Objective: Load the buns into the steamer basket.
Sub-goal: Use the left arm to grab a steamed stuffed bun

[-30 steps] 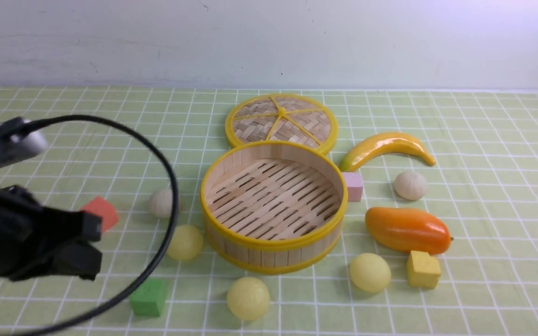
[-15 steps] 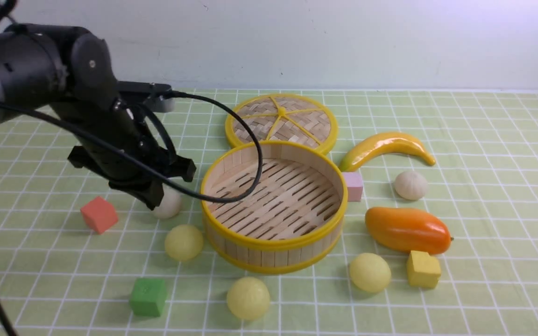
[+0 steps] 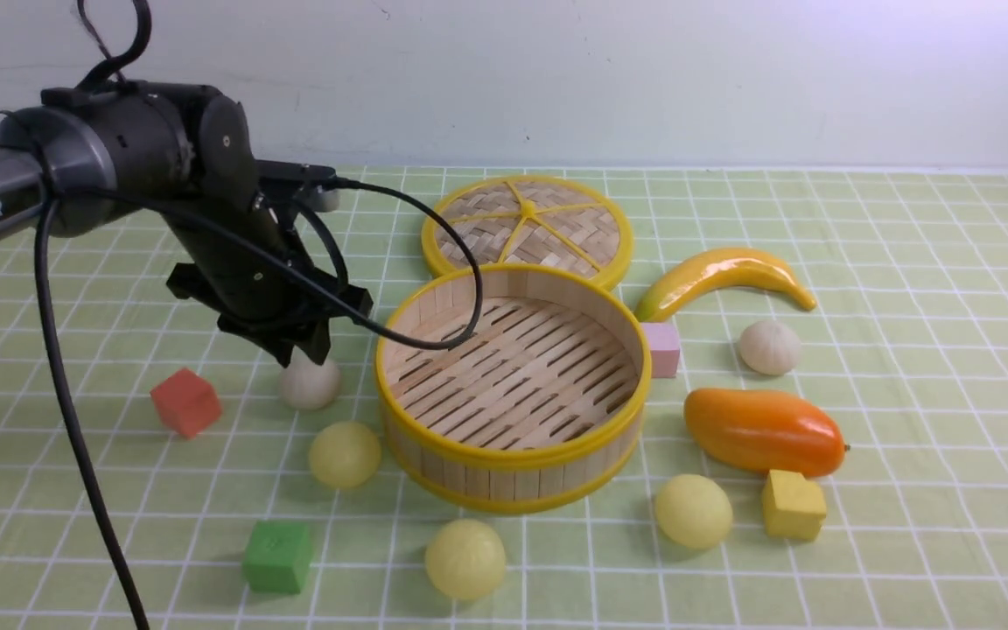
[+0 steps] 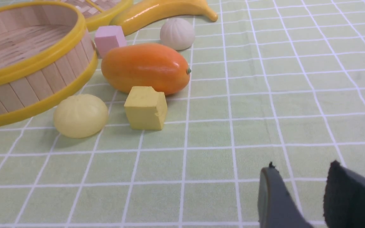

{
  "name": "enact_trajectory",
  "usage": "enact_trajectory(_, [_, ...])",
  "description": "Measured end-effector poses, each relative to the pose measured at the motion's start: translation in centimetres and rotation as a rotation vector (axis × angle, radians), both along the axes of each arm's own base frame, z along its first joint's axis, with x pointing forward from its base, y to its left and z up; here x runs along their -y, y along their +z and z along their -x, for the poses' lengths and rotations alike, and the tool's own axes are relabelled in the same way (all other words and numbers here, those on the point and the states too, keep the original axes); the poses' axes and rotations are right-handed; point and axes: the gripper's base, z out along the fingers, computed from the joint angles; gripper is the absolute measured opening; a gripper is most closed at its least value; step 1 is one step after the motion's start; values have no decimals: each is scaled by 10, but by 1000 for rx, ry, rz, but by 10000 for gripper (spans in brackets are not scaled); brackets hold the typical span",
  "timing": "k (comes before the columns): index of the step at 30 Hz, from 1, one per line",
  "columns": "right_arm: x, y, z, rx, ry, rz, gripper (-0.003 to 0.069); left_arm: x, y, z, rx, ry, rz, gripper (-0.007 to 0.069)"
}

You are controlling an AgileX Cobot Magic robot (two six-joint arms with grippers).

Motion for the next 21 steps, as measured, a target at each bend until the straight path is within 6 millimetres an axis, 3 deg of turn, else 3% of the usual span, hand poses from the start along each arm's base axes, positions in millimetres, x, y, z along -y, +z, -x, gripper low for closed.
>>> enact_trajectory(5, [0,0,0,0,0,0,239,1,-14,-9,26,-3,-7,300])
enact_trajectory(12, [0,0,0,0,0,0,239,1,-25,-14,33,-8,-20,259])
enact_trajectory(14, [0,0,0,0,0,0,239,1,-27,-15,29,-10,-25,233])
enact_trajectory(21, [0,0,0,0,0,0,239,0,-27,-13,3,-12,-34,7])
